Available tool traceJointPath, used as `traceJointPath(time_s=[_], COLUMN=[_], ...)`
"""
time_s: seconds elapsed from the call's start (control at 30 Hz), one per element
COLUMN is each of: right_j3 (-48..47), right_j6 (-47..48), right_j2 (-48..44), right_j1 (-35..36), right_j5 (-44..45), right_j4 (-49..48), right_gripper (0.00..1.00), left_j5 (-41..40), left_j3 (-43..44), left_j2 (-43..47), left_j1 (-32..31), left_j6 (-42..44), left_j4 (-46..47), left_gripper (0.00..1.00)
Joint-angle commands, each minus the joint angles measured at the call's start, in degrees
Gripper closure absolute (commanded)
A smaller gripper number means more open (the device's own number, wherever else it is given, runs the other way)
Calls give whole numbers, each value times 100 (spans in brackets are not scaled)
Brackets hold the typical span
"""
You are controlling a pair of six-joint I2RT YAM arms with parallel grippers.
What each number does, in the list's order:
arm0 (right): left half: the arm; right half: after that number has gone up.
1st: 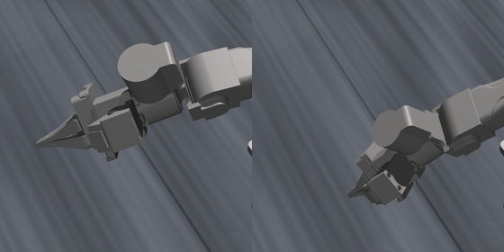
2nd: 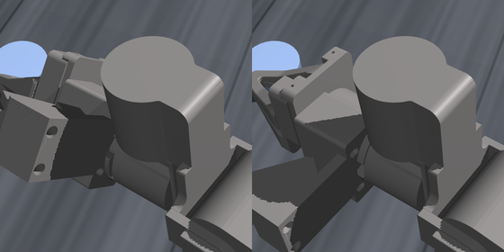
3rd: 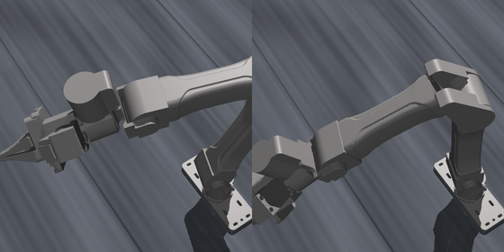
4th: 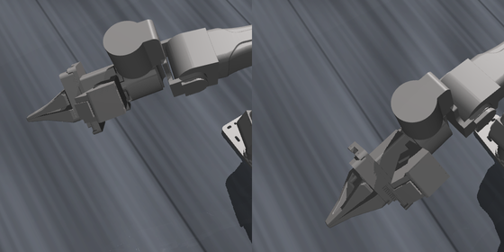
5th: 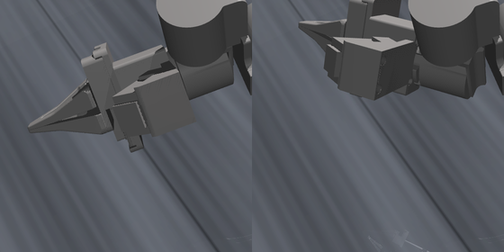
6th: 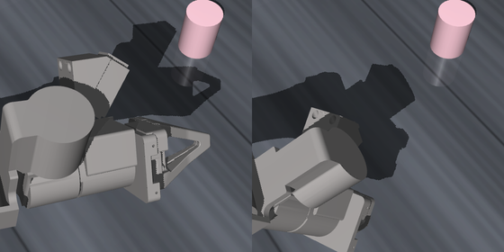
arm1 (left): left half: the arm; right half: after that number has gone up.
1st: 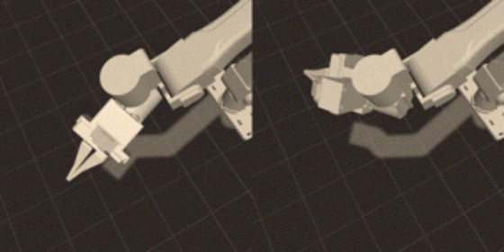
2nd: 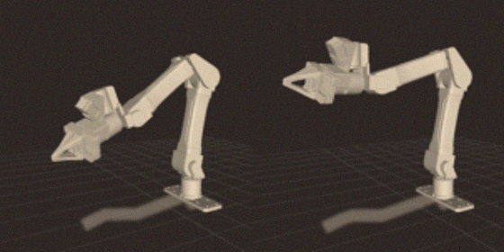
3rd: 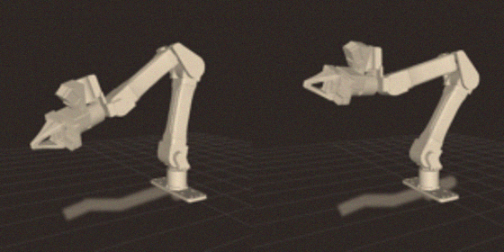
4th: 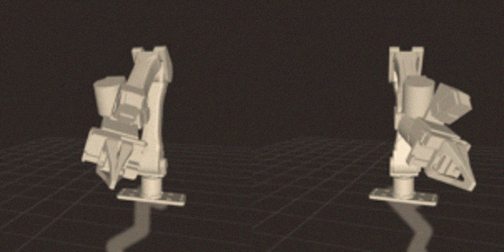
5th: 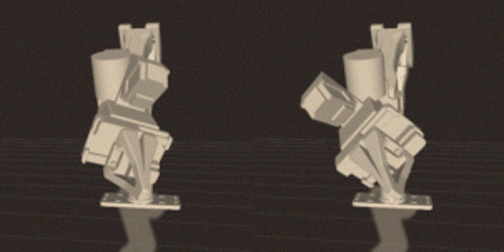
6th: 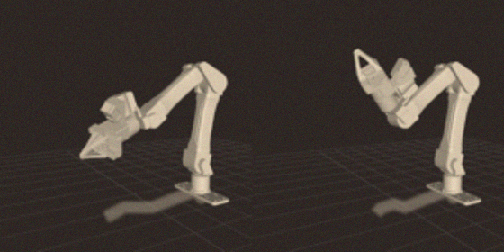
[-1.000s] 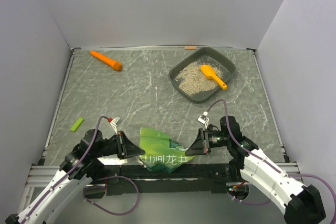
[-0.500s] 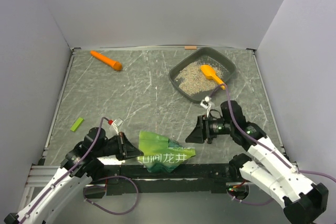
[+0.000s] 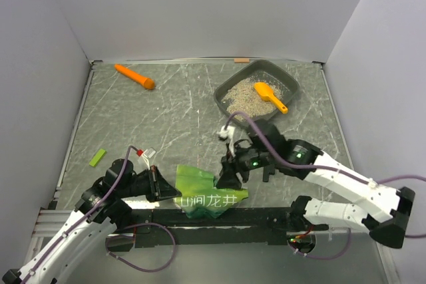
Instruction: Fill the litter box with clean litter
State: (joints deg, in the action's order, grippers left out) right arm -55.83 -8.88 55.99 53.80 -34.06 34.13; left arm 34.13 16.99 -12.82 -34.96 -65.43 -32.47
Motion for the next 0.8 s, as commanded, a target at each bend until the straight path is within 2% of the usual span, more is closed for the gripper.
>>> traceJointPath(time_s=[0.0, 0.37, 0.63, 0.77], right_j3=[-270, -288, -78, -59], right_j6=[660, 1433, 1750, 1838], right_j2=[263, 817, 1028, 1204], right_j1=[613, 1861, 2266, 2415], right_j5=[418, 1349, 2017, 2070], right_j4=[24, -99, -284, -293], right_gripper=[42, 41, 39, 38], left_j5=[-108, -29, -12, -3], left_j3=[269, 375, 471, 533], left_j2=[-159, -116, -89, -98], left_j1=[15, 15, 7, 15], left_j6=[48, -31, -110, -154], left_j4=[-532, -620, -796, -840], left_gripper=[99, 99, 99, 99])
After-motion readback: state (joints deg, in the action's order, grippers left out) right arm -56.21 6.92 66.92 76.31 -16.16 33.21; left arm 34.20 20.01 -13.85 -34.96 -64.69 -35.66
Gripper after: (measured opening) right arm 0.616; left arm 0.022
